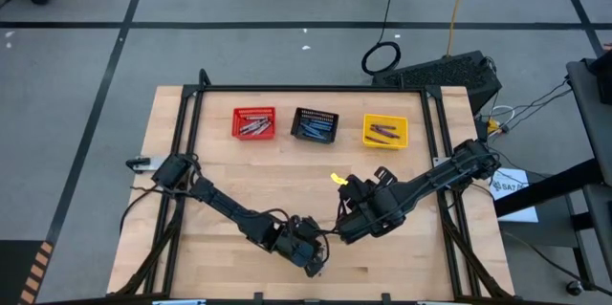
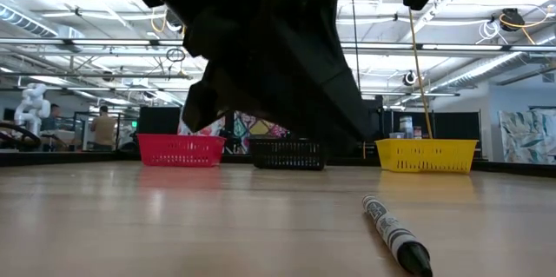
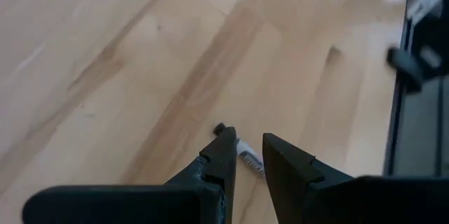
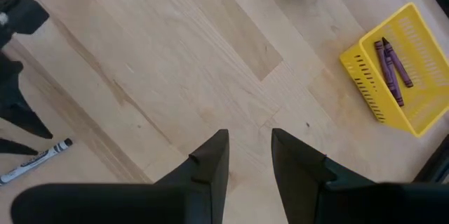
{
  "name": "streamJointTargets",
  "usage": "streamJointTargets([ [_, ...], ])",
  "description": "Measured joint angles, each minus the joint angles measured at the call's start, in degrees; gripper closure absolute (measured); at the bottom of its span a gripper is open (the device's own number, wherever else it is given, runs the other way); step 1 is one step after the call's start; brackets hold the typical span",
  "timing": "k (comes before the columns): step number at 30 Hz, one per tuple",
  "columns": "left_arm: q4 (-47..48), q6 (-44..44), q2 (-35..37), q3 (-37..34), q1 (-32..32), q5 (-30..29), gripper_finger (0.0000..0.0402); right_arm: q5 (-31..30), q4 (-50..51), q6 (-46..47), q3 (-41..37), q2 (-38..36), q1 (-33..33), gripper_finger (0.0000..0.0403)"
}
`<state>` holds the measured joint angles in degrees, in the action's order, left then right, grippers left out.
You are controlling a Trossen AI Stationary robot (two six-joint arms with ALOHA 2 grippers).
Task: Sort crayons
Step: Put the gray crayon into the red bin
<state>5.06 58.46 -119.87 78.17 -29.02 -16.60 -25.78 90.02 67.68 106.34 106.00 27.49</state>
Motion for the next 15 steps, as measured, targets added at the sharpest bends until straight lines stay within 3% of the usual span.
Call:
streamJointTargets([
  [3,0.0,-9.4,0.0,0.0,-0.2,2.8,0.0324,0.0,0.0,0.0,0.0,0.0,0.0,0.0307],
  [8,2.3,-33.4,0.0,0.0,-0.4,15.6,0.0324,0.2,0.0,-0.2,0.0,0.0,0.4,0.0307],
  [15,3.3,-53.7,0.0,0.0,-0.3,17.5,0.0324,0.2,0.0,-0.8,0.0,0.0,0.7,0.0307],
])
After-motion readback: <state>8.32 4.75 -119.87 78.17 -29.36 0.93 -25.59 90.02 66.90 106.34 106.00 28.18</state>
